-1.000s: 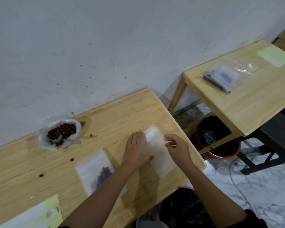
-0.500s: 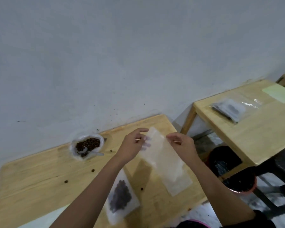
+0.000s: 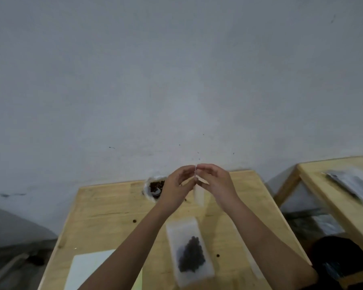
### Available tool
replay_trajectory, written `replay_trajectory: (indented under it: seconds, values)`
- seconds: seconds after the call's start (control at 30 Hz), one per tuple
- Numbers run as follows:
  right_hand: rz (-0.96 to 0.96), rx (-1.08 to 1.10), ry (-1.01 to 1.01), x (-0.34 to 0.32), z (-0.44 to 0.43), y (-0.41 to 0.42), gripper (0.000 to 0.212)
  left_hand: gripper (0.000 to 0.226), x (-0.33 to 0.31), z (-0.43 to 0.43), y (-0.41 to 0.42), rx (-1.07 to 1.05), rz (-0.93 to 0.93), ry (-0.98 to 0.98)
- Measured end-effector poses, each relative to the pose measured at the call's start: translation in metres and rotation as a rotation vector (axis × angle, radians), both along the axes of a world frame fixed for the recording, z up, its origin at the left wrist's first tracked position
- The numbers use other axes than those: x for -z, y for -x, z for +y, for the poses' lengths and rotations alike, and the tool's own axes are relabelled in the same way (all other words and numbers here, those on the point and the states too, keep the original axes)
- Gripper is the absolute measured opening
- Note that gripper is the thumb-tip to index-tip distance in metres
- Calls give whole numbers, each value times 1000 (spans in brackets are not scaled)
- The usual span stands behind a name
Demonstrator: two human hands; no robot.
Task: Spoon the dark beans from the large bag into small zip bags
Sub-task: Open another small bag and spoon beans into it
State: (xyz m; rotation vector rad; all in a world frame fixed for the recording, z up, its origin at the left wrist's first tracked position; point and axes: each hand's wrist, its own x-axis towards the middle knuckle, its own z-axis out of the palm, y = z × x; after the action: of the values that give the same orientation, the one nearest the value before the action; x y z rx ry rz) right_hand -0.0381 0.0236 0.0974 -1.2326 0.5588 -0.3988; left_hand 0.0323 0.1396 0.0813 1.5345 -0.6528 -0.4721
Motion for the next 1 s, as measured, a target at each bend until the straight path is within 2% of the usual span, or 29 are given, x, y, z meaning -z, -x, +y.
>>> replay_trajectory:
  seconds: [0.07, 0.23, 0.47, 0.57, 0.7, 0.83, 1.0]
  values:
    - [-21, -11, -70, -5, 8, -6, 17, 31, 1, 8, -2, -15, -23, 23]
    - [2, -46, -53, -9, 14, -10, 20, 33, 2, 17, -8, -35, -4, 55]
    - [8, -74, -64, -7, 13, -9, 20, 37, 5, 23, -12, -18, 137, 95]
    - [30, -36, -5, -5, 14, -9, 15, 36, 7, 21, -11, -26, 170, 88]
    - [110, 61, 188, 1, 18, -14, 11, 30, 13, 14, -6, -127, 43, 2]
    - [180, 105, 317, 11, 22, -17, 9, 33, 19, 8, 5, -205, -65, -43]
    - [263, 87, 337, 16, 22, -17, 12, 34, 29, 8, 11, -239, -139, -72]
